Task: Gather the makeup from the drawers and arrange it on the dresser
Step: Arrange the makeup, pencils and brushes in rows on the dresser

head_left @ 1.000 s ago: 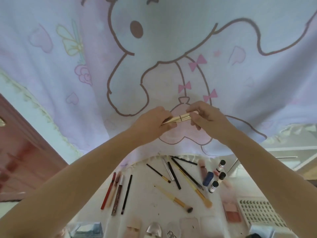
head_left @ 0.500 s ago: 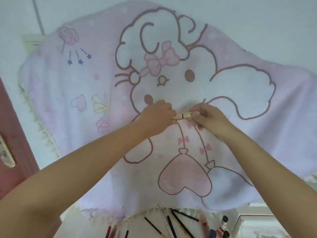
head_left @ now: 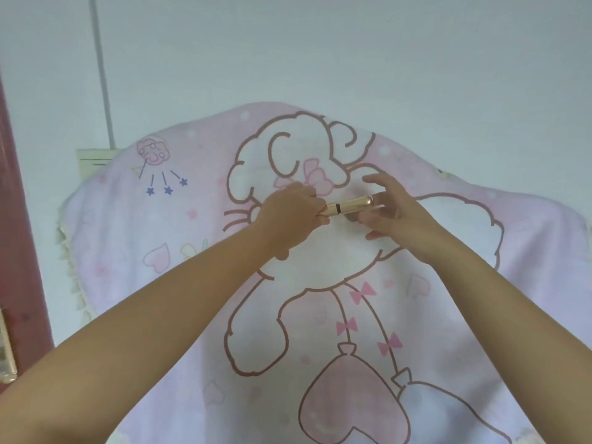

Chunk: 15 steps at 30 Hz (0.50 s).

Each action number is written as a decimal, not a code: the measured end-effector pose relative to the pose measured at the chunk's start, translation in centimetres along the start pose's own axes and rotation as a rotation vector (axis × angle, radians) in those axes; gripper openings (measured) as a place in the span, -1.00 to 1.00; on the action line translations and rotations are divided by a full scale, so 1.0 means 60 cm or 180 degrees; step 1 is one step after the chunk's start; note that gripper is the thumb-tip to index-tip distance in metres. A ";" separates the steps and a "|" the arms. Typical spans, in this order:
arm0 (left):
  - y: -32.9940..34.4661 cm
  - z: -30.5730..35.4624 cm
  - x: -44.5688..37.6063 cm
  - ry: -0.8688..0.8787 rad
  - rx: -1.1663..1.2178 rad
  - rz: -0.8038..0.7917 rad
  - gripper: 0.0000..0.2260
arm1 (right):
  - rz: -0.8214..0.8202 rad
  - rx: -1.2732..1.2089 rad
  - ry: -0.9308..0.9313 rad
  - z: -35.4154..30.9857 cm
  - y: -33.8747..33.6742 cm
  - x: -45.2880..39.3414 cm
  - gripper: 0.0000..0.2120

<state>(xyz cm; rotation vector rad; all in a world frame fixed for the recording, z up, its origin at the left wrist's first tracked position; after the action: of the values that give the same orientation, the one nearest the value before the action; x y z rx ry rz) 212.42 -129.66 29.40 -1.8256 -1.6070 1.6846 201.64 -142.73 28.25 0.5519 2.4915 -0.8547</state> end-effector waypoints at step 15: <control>-0.043 -0.014 -0.016 -0.0356 0.0082 0.0127 -0.69 | 0.0059 -0.0228 0.0177 -0.030 -0.002 -0.033 -0.71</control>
<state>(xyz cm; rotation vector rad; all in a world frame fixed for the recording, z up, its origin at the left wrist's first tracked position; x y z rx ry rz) 211.85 -128.94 32.15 -1.7923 -1.5930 1.8465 202.72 -142.10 30.62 0.5808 2.5521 -0.7498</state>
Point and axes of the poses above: each hand's wrist, its own x-axis away from the middle knuckle, its own y-axis out of the palm, z = x × y, the point moved 2 cm from there along -x, towards the middle knuckle, and after that the axes turned 4 degrees about -z, right-handed, at the moved point
